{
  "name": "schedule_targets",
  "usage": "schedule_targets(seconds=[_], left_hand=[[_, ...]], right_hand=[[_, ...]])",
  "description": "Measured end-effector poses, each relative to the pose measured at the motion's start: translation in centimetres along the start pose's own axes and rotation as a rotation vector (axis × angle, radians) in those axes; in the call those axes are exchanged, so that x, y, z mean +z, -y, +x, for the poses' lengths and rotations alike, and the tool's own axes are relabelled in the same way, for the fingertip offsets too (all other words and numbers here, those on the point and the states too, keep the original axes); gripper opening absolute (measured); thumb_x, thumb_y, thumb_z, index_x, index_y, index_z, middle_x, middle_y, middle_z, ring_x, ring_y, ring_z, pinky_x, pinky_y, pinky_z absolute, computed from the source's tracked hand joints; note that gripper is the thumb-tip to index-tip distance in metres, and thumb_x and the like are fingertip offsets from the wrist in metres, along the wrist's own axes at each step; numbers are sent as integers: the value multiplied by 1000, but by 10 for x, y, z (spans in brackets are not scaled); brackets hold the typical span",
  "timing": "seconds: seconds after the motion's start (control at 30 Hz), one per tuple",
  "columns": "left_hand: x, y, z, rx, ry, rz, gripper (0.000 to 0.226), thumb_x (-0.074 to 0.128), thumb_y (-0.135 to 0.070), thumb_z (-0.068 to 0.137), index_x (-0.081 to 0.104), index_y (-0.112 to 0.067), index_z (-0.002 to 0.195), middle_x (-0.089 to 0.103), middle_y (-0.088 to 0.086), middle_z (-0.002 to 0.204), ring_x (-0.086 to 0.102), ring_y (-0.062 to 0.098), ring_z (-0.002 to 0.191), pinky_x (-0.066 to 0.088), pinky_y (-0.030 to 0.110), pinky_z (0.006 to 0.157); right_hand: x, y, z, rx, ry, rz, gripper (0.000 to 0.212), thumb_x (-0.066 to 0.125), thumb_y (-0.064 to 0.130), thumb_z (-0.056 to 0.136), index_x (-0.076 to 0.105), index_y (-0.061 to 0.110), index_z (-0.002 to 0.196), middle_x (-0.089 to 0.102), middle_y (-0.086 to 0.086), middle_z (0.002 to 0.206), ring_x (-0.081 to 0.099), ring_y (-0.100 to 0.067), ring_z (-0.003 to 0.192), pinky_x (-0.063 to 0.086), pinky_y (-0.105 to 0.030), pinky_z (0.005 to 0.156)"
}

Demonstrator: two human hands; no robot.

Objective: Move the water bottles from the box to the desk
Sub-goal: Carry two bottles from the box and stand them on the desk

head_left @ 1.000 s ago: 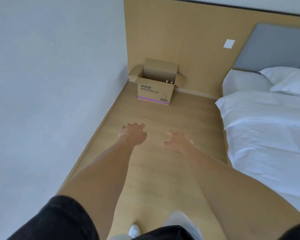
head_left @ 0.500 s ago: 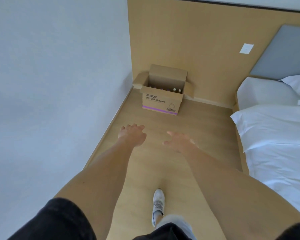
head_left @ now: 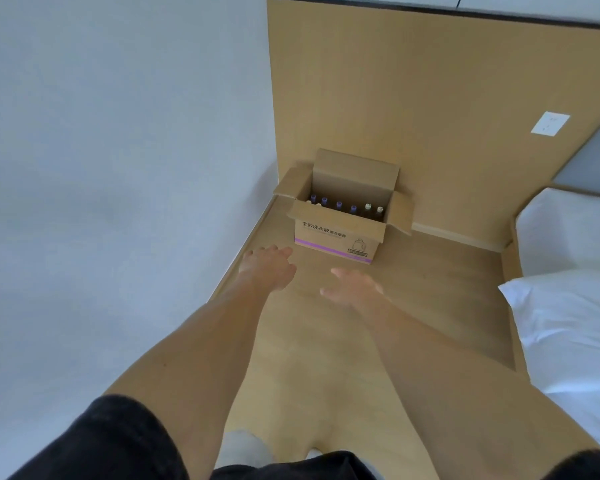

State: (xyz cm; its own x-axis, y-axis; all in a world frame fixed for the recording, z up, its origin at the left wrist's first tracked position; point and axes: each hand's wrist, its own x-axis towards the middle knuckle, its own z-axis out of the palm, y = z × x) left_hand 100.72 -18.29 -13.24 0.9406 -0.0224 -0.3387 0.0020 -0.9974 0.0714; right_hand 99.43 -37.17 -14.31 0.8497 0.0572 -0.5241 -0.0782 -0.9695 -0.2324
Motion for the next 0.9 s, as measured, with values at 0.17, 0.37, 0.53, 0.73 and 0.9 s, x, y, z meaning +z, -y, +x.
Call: schedule_targets(seconds=[0.17,0.37,0.53,0.73,0.9], left_hand=[[-17,-11,70,59,-6,19,43,33,-33,101,43,-24,142,54,9,135,49,31,124,36,42,100],[-37,-33,175,186,-9,16,45,34,-32,101,45,-21,143,53,10,139,48,34,125,38,45,103],[-62,-39,267,296,24,17,44,34,-31,101,45,-22,143,53,11,140,49,34,125,38,45,100],[-99,-29,360,349,30,-1,43,33,-35,100,50,-23,138,54,9,137,49,33,126,39,46,101],[-112,-33,419,379,64,39,44,34,-40,102,46,-26,143,53,9,138,48,33,127,39,48,105]], right_hand=[[-28,-6,55,39,-12,9,71,49,60,93,26,36,156,32,0,160,32,-26,146,31,-44,113],[-72,-17,128,149,-42,36,67,51,58,94,30,34,154,45,-4,150,44,-28,136,38,-43,108],[-112,-9,192,255,-49,79,60,51,55,91,39,38,147,51,-4,142,48,-30,130,40,-42,104],[-160,14,249,343,-51,102,57,48,50,95,39,32,148,47,-6,147,44,-30,135,38,-40,108],[-190,20,287,352,-93,115,53,52,42,93,45,28,145,53,-6,141,49,-31,130,42,-42,106]])
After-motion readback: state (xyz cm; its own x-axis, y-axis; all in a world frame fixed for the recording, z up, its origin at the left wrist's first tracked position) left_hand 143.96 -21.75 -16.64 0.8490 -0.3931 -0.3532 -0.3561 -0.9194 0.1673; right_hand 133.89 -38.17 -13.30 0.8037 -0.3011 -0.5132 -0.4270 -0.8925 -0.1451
